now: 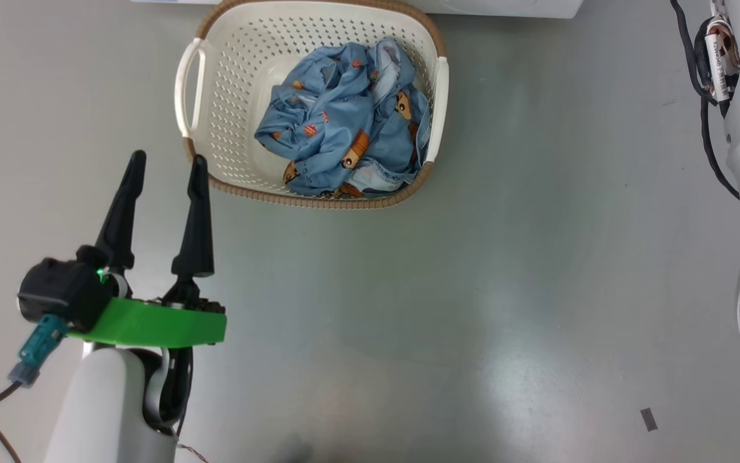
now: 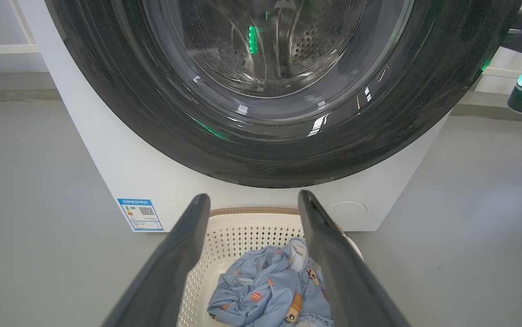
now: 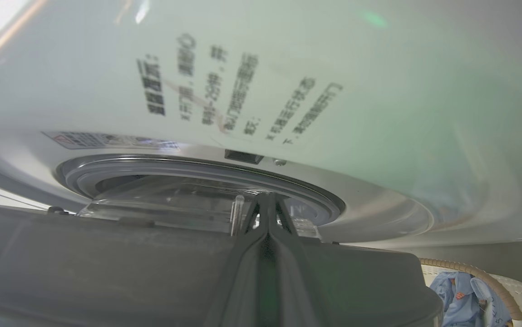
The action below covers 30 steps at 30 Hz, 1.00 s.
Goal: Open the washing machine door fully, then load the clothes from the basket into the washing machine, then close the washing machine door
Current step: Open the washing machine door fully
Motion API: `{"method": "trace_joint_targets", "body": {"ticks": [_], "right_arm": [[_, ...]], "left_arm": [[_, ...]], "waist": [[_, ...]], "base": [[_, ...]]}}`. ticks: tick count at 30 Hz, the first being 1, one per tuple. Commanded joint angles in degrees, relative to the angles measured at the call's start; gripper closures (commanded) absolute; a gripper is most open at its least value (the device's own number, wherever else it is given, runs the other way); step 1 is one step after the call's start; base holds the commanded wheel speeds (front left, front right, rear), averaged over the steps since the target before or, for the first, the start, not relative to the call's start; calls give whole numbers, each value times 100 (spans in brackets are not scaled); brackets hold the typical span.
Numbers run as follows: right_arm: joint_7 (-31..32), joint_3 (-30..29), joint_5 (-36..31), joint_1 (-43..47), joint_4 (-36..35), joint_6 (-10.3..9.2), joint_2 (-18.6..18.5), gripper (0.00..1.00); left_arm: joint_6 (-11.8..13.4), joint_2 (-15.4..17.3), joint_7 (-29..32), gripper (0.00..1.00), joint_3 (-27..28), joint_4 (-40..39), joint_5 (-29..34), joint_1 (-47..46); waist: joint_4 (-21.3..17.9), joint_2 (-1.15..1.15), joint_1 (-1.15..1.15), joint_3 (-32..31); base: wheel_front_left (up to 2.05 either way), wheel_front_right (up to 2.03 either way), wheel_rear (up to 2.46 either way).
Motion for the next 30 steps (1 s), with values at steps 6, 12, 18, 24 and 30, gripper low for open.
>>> {"method": "trace_joint_targets", "body": {"ticks": [6, 12, 18, 24, 30], "right_arm": [[593, 332, 287, 134, -236, 52, 408, 100], [1209, 446, 527, 390, -401, 52, 408, 100], [1654, 516, 625, 685, -624, 52, 408, 100], [2194, 590, 666, 1137, -878, 52, 408, 100], [2677, 755, 876, 1627, -1197, 52, 408, 100]], "left_arm": [[-17, 129, -52, 0, 271, -161, 4, -41], [-17, 127, -52, 0, 298, -201, 30, -54], [-17, 127, -52, 0, 305, -229, 85, -29], [-17, 132, -52, 0, 338, -251, 115, 24], [-17, 136, -52, 0, 346, -273, 128, 107]], "waist": [[-65, 0, 0, -41], [-103, 0, 0, -94], [-123, 0, 0, -184], [-113, 0, 0, -347], [-102, 0, 0, -528]], "base": [[0, 0, 0], [0, 0, 0], [0, 0, 0], [0, 0, 0], [0, 0, 0]]}}
